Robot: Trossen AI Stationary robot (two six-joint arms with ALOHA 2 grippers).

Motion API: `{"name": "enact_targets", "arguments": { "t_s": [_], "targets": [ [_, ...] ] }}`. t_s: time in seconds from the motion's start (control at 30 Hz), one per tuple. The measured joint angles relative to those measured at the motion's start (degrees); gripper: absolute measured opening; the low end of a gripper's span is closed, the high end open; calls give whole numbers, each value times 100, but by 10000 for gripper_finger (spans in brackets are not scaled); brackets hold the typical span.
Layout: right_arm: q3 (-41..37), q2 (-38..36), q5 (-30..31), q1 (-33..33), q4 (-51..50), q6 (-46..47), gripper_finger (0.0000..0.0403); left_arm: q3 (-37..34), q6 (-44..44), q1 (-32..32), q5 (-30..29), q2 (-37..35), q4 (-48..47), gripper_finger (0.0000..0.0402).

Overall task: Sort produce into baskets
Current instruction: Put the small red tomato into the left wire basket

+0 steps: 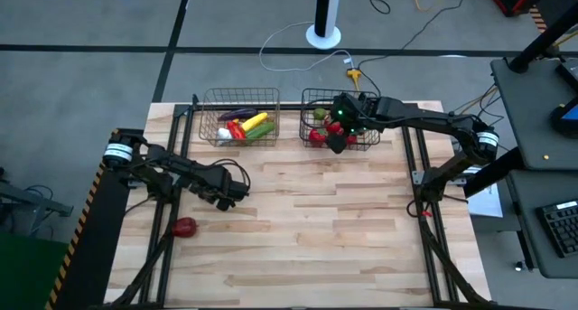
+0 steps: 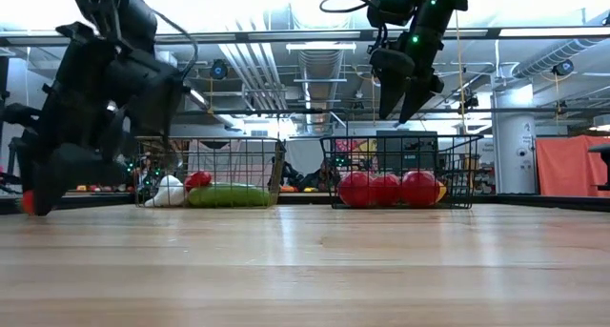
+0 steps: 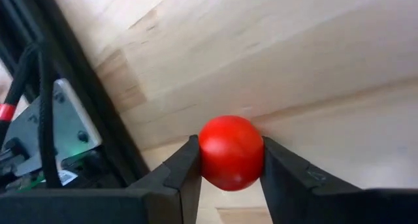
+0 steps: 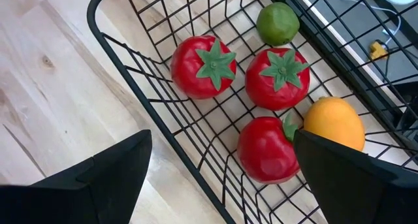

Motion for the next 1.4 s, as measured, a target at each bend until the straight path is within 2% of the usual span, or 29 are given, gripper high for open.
{"name": "enact_targets", "arguments": {
  "t_s": [0.2,0.33,0.5,0.6,0.77,0.9,1.07,1.27,1.4],
  "targets": [
    [0,1,0,0,-2,-2,364,731,355,-162,-105,0,-367,116],
    [0,2,0,0,-2,-2,364,1466,935,-296,-435,-14,-681,115],
    [0,2,2,0,-3,-2,364,2520,2080,-412,-1805,-150,-841,115],
    [0,1,2,44,-7,52,364,3094,2840,-357,-2434,-311,-796,114],
    [-2,-147,0,302,-9,216,364,3742,4145,25,-2970,-689,-502,114],
    [-2,-339,1,575,-11,374,364,3798,5446,562,-2772,-1106,380,114],
    [-2,-627,0,917,-10,589,364,3511,6614,1546,-1587,-1469,1582,114],
    [-2,-837,48,1202,-4,759,364,3269,6839,2859,-599,-1319,2255,114],
    [-2,-840,48,1263,-7,830,364,3238,6733,3549,-465,-924,2245,114]
  ]
}}
